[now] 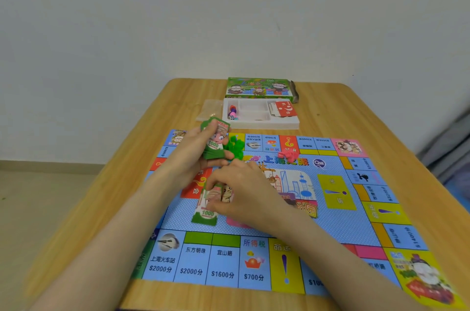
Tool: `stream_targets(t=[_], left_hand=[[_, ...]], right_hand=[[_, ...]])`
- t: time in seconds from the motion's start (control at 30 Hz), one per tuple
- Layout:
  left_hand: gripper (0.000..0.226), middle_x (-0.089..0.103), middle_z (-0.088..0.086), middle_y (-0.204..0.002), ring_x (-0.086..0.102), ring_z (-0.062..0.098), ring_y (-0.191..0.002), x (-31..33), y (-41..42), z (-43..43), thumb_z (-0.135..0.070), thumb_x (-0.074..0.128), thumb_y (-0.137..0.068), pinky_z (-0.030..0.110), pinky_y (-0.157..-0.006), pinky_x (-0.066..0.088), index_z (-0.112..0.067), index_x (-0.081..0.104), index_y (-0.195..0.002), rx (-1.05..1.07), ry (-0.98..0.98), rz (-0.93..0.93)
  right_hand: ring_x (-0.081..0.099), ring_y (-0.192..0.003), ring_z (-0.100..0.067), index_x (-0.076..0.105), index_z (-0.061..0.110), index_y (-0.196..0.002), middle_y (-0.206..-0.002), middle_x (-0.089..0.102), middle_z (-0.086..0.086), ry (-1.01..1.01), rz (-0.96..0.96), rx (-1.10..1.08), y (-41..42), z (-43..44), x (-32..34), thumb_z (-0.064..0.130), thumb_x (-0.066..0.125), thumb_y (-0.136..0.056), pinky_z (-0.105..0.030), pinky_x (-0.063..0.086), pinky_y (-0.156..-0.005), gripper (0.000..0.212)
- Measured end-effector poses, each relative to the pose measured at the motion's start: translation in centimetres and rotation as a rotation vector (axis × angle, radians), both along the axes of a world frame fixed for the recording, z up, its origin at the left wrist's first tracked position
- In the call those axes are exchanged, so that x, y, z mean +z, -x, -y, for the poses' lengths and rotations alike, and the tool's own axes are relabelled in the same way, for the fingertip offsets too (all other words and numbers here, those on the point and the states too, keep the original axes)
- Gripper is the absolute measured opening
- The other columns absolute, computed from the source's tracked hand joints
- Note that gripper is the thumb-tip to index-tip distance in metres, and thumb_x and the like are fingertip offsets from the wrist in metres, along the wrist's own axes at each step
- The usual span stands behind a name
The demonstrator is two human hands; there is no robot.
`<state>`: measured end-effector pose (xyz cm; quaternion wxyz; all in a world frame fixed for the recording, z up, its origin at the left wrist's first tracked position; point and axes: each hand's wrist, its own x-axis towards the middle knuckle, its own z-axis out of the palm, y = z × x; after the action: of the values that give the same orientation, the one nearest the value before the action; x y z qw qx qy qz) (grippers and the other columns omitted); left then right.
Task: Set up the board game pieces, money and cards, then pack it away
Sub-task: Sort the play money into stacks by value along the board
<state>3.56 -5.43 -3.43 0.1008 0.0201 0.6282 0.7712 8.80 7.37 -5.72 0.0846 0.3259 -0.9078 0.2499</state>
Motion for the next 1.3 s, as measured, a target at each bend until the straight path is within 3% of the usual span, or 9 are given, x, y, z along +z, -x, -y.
stream_targets(t=[0.1, 0.17, 0.37, 0.6, 0.77, 0.9, 1.03, 1.17, 1.3], left_hand=[[0.032, 0.066, -0.002, -0.068, 0.063, 0.015, -0.056, 0.0, 0.0, 0.0, -0.033, 0.043, -0.099, 0.023, -0.049, 0.053, -0.007, 0.058, -0.109, 0.007, 0.014, 0.001], [0.034, 0.066, -0.001, -0.069, 0.063, 0.015, -0.056, -0.1, 0.1, 0.0, -0.034, 0.044, -0.098, 0.023, -0.048, 0.052, -0.006, 0.057, -0.113, 0.023, 0.007, 0.007], [0.029, 0.061, 0.002, -0.072, 0.063, 0.015, -0.053, 0.0, 0.1, 0.1, -0.032, 0.041, -0.1, 0.023, -0.046, 0.051, -0.01, 0.061, -0.098, 0.023, -0.013, -0.01], [0.03, 0.06, 0.004, -0.074, 0.063, 0.015, -0.053, 0.1, 0.0, 0.1, -0.033, 0.041, -0.1, 0.024, -0.047, 0.053, -0.011, 0.061, -0.097, 0.022, -0.024, -0.001], [0.038, 0.062, 0.004, -0.075, 0.06, 0.012, -0.06, 0.4, -0.1, -0.1, -0.038, 0.039, -0.1, 0.024, -0.048, 0.054, -0.012, 0.065, -0.094, 0.055, -0.068, 0.075], [0.023, 0.062, 0.008, -0.069, 0.063, 0.017, -0.054, 0.9, -0.6, -0.3, -0.019, 0.04, -0.1, 0.025, -0.047, 0.055, -0.004, 0.057, -0.095, -0.032, -0.127, 0.141], [0.019, 0.071, 0.012, -0.089, 0.072, 0.024, -0.067, 0.9, -1.0, -0.1, -0.009, 0.045, -0.097, 0.025, -0.048, 0.056, -0.001, 0.055, -0.112, -0.193, -0.051, 0.081], [0.018, 0.074, 0.005, -0.088, 0.073, 0.023, -0.073, 0.8, -1.4, 0.0, -0.005, 0.051, -0.093, 0.025, -0.051, 0.057, -0.007, 0.062, -0.107, -0.271, 0.031, -0.008], [0.022, 0.074, 0.003, -0.078, 0.072, 0.019, -0.064, 0.8, -1.6, -0.2, -0.005, 0.058, -0.085, 0.024, -0.048, 0.056, -0.006, 0.063, -0.106, -0.314, 0.083, -0.039]], right_hand=[[0.044, -0.104, -0.016, 0.064, 0.022, -0.094, -0.099, 0.06, 0.005, -0.031, -0.131, -0.02, 0.2, -0.1, -0.6, 0.037, 0.073, -0.072, -0.031, 0.023, -0.079, 0.028], [0.041, -0.099, -0.014, 0.063, 0.022, -0.091, -0.099, 0.061, 0.005, -0.017, -0.165, -0.037, 0.2, 0.0, -0.9, 0.042, 0.073, -0.066, -0.032, 0.028, -0.076, 0.033], [0.046, -0.103, -0.018, 0.057, 0.02, -0.109, -0.11, 0.056, 0.004, -0.118, -0.069, 0.061, -0.3, -0.2, -0.6, 0.055, 0.073, -0.068, -0.035, 0.03, -0.087, 0.056], [0.045, -0.107, -0.014, 0.054, 0.022, -0.116, -0.115, 0.054, 0.008, -0.102, -0.043, 0.122, -0.6, -0.2, -0.3, 0.048, 0.07, -0.076, -0.035, 0.031, -0.09, 0.05], [0.047, -0.073, 0.0, 0.063, 0.017, -0.086, -0.078, 0.053, 0.017, 0.325, -0.046, -0.026, -0.3, -0.4, 0.7, 0.043, 0.056, -0.082, -0.022, 0.04, -0.069, 0.027], [0.046, -0.059, -0.006, 0.059, 0.014, -0.072, -0.06, 0.051, 0.018, 0.668, -0.038, -0.245, -0.1, -1.1, 1.8, 0.017, 0.057, -0.088, -0.014, 0.034, -0.056, 0.017], [0.047, -0.061, -0.005, 0.057, 0.013, -0.083, -0.073, 0.053, 0.009, 0.801, 0.045, -0.368, 0.3, -1.6, 2.0, 0.005, 0.056, -0.09, -0.011, 0.037, -0.054, 0.01], [0.051, -0.075, -0.012, 0.052, 0.022, -0.099, -0.092, 0.052, 0.006, 0.731, 0.048, -0.432, 0.7, -1.7, 1.4, 0.014, 0.061, -0.089, -0.031, 0.049, -0.065, 0.015], [0.048, -0.073, -0.01, 0.055, 0.018, -0.097, -0.09, 0.052, 0.001, 0.793, 0.086, -0.406, 0.4, -1.6, 1.9, 0.011, 0.066, -0.086, -0.007, 0.041, -0.054, 0.017]])
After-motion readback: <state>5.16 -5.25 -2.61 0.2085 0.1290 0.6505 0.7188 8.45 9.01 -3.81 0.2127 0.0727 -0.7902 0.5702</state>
